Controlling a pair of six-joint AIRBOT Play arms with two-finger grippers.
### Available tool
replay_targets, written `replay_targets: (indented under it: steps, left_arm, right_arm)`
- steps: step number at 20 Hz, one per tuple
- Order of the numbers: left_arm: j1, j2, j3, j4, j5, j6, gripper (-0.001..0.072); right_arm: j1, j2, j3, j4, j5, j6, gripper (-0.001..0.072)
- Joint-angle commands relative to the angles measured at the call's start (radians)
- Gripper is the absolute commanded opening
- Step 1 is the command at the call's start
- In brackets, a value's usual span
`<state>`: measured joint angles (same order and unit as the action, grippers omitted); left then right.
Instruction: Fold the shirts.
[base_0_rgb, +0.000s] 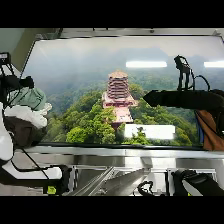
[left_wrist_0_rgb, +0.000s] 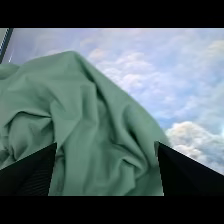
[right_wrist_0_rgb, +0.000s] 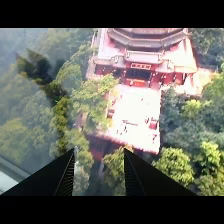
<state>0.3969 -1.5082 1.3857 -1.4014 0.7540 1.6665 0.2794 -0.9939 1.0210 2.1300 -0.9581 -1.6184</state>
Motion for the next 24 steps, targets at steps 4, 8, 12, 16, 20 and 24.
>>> replay_targets:
  steps: [4, 8, 12, 16, 20, 24]
  left_arm:
    - [0.113, -0.240, 0.166, 0.024, 0.019, 0.044, 0.0679]
    - [0.133, -0.312, 0.225, 0.032, 0.096, 0.051, 0.0678]
    - [0.136, -0.349, 0.229, 0.076, 0.180, 0.055, 0.0015]
    - [0.099, -0.256, 0.252, 0.065, 0.159, 0.041, 0.0012]
    - [-0.072, -0.148, 0.496, 0.061, 0.314, 0.048, 0.0012]
    - [-0.318, -0.037, 0.688, -0.148, 0.417, 0.065, 0.0012]
  right_arm:
    - [0.001, -0.040, 0.000, 0.003, 0.009, -0.001, 0.0355]
    - [0.000, -0.048, 0.000, 0.003, 0.010, -0.001, 0.0355]
    - [0.001, -0.048, 0.000, 0.003, 0.010, -0.001, 0.0352]
    - [0.001, -0.048, 0.000, 0.003, 0.009, -0.002, 0.0351]
    - [0.001, -0.048, 0.000, 0.007, 0.010, 0.008, 0.0349]
    - [-0.002, -0.047, 0.008, 0.003, 0.009, 0.040, 0.0349]
